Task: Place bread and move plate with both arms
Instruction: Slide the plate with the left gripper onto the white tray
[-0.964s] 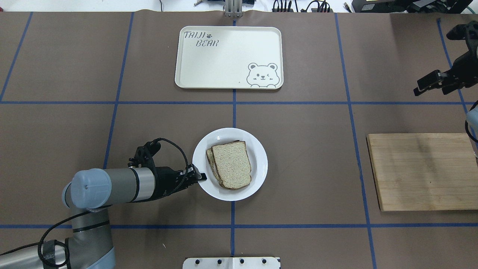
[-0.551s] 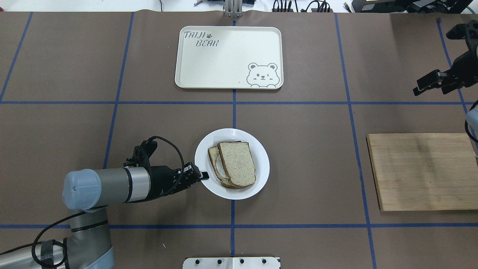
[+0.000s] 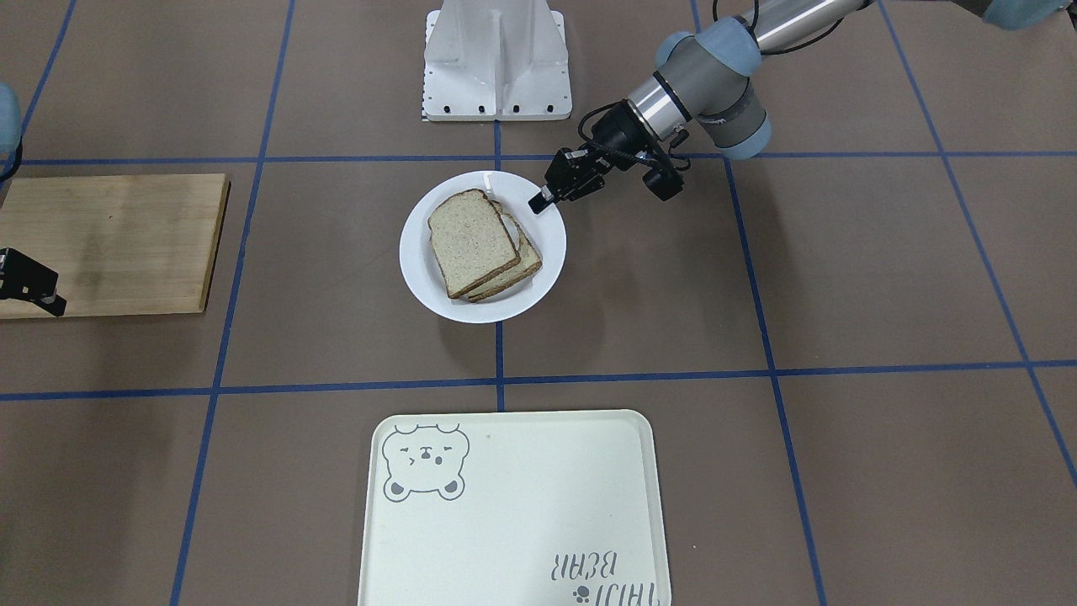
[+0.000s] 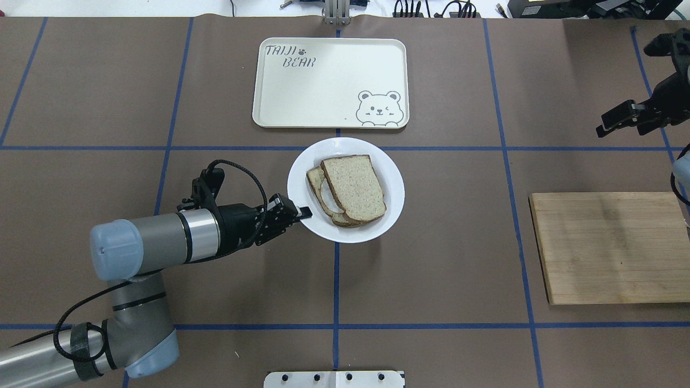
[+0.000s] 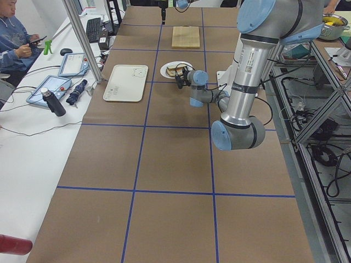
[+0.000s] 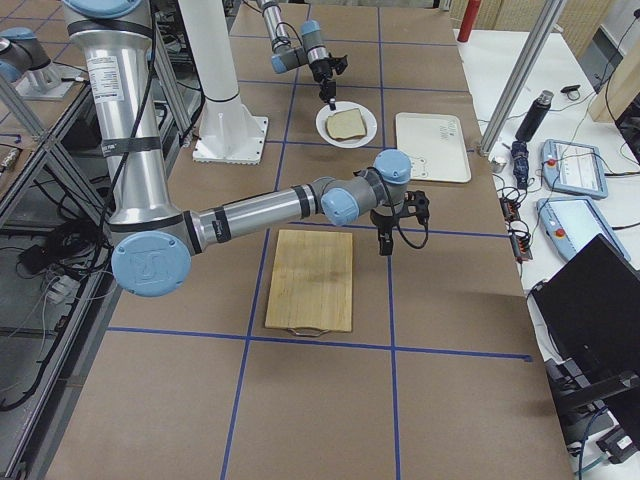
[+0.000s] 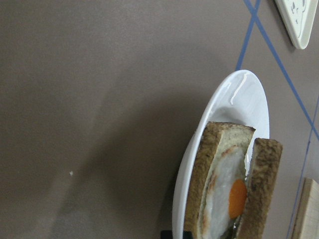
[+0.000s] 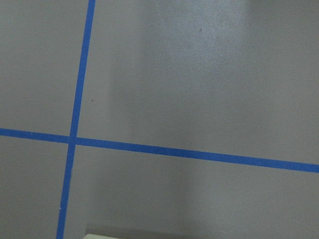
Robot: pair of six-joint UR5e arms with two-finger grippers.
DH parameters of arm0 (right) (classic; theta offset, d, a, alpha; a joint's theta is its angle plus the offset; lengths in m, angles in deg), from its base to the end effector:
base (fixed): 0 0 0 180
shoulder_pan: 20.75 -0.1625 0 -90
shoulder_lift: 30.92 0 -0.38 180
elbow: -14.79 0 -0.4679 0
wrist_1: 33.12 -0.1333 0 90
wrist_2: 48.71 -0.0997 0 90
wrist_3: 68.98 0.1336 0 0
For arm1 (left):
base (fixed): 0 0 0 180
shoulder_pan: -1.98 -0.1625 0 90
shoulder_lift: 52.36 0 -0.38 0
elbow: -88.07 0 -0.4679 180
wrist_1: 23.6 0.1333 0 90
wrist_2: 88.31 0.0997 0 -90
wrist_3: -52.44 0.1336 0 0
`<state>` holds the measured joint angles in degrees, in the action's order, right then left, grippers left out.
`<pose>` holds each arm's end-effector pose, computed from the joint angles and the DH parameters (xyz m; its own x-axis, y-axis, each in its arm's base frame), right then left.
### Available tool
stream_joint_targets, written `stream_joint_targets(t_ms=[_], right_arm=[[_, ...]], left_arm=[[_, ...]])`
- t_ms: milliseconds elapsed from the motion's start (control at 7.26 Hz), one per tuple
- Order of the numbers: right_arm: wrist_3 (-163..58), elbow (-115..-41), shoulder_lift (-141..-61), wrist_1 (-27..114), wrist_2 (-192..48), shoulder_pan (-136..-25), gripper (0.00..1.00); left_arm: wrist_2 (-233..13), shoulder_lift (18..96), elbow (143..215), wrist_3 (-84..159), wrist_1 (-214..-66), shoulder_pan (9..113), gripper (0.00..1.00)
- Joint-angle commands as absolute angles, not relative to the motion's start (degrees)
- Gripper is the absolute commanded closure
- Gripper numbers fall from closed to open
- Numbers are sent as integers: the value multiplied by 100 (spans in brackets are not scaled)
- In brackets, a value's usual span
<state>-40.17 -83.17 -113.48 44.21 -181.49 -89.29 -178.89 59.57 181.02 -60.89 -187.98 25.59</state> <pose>-0.1925 -0.6060 0.4547 0.6517 -0.1002 0.7519 0.0100 0.9923 0.1235 0.5723 -0.3941 0.1983 -0.2904 -0.3053 -0.9069 0.3009 0.8705 -0.3894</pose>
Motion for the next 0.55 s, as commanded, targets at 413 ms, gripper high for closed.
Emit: stream_joint_targets(t_ms=[413], right_arm=[[-4015, -8479, -11344, 4397, -18143, -8974, 0]], left_arm=[[-17253, 7460, 15837, -7322, -18786, 3651, 100]])
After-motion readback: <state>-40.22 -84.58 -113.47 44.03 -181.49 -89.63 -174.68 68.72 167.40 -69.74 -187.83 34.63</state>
